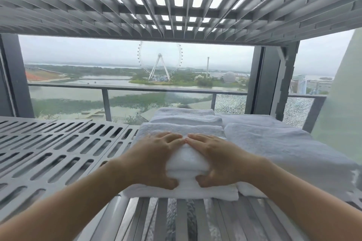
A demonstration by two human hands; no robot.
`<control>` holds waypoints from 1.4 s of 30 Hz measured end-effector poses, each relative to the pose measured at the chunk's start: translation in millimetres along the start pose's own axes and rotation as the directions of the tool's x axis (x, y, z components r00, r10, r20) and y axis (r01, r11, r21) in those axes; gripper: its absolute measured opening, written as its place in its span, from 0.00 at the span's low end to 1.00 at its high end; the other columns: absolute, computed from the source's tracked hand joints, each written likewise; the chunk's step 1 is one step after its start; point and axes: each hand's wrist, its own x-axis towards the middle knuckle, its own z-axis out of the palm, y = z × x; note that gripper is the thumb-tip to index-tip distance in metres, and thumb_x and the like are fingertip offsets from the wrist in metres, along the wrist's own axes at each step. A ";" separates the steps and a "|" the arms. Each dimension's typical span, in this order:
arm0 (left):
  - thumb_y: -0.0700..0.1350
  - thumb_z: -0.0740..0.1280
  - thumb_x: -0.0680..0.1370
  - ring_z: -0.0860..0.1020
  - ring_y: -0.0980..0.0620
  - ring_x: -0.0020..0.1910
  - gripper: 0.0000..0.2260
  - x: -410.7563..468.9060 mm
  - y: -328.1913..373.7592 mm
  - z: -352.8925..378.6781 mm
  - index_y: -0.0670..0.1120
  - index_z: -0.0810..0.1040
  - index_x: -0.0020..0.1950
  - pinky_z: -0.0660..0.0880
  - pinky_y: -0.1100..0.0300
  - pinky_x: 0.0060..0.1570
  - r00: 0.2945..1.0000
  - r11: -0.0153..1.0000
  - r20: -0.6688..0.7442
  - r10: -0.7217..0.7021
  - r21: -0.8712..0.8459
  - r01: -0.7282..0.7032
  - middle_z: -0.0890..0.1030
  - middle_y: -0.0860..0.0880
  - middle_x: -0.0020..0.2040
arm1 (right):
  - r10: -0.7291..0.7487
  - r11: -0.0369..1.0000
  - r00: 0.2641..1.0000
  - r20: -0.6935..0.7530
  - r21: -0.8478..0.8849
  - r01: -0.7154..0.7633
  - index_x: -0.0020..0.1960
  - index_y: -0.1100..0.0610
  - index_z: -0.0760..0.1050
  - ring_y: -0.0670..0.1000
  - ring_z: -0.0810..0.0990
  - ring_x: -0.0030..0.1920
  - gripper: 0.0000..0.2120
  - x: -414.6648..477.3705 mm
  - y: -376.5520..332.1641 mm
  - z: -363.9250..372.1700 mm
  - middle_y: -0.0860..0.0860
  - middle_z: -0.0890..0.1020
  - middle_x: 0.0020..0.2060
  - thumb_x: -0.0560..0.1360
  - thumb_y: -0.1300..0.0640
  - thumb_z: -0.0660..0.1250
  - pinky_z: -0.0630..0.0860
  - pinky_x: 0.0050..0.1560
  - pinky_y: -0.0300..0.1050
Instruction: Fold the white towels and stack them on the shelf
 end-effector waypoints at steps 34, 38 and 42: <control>0.55 0.64 0.68 0.61 0.53 0.71 0.35 11.3 18.0 2.1 0.52 0.57 0.74 0.58 0.51 0.70 0.997 0.997 0.034 -0.064 -0.037 0.066 0.63 0.54 0.73 | 0.134 0.988 0.989 -0.068 -0.064 -0.139 0.71 0.45 0.57 0.53 0.68 0.64 0.34 -11.2 5.8 3.7 0.47 0.70 0.65 0.68 0.49 0.64 0.66 0.61 0.48; 0.56 0.62 0.71 0.59 0.52 0.72 0.32 -2.0 33.0 2.8 0.53 0.56 0.73 0.59 0.43 0.68 0.980 0.980 0.001 -0.200 0.004 0.200 0.61 0.53 0.74 | 0.136 0.990 0.984 -0.116 -0.028 -0.140 0.70 0.48 0.60 0.53 0.68 0.63 0.32 -18.0 -12.7 1.6 0.48 0.71 0.62 0.68 0.47 0.62 0.65 0.63 0.49; 0.55 0.61 0.72 0.58 0.52 0.72 0.31 -16.2 51.7 7.8 0.52 0.55 0.73 0.57 0.39 0.68 0.966 0.967 -0.069 -0.248 0.049 0.252 0.60 0.54 0.74 | 0.140 0.990 0.972 -0.188 0.022 -0.139 0.68 0.50 0.65 0.53 0.70 0.64 0.27 -31.5 -29.1 -0.2 0.48 0.73 0.63 0.70 0.49 0.62 0.69 0.62 0.51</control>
